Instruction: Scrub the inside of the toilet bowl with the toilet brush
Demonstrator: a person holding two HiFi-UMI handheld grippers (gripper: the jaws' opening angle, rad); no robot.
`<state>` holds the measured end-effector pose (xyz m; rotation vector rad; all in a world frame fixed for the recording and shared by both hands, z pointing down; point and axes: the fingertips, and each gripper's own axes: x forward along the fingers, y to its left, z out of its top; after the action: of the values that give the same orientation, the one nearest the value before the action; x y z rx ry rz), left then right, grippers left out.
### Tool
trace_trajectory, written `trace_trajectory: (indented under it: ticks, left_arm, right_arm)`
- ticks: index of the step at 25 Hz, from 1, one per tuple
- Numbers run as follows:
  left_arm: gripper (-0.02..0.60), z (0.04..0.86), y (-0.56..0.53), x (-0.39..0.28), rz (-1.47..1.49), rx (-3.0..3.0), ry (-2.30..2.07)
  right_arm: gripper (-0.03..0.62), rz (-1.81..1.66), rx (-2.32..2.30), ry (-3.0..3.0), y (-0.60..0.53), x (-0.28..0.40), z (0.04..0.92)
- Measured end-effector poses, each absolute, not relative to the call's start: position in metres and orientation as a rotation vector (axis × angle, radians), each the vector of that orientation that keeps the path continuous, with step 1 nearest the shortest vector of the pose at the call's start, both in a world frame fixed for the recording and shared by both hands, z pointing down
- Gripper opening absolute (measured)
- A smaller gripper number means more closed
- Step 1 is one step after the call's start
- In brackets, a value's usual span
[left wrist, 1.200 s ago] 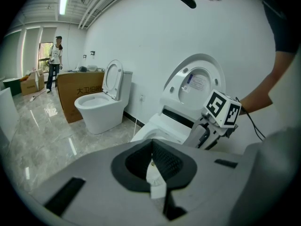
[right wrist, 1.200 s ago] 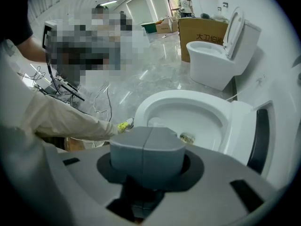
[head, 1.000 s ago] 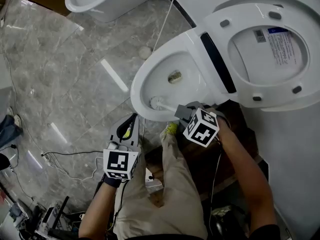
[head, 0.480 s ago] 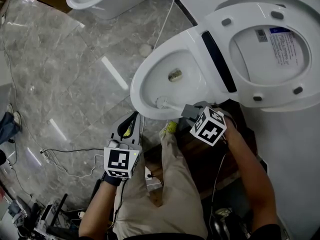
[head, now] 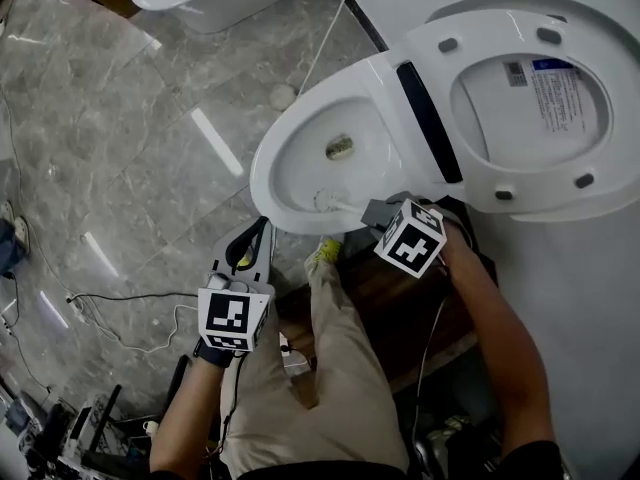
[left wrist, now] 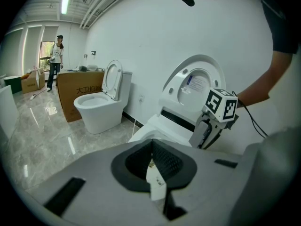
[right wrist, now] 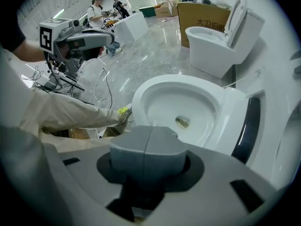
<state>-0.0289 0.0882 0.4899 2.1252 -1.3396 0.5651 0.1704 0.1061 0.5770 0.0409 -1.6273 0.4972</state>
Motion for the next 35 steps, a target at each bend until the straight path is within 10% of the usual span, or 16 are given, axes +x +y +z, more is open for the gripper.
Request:
trace_trajectory:
  ticks: [35]
  left_arm:
    - [0.011, 0.487, 0.096, -0.014, 0.570, 2.145, -1.315]
  right_arm:
    - [0.150, 0.213, 0.254, -1.346, 0.086, 0.231, 0.584]
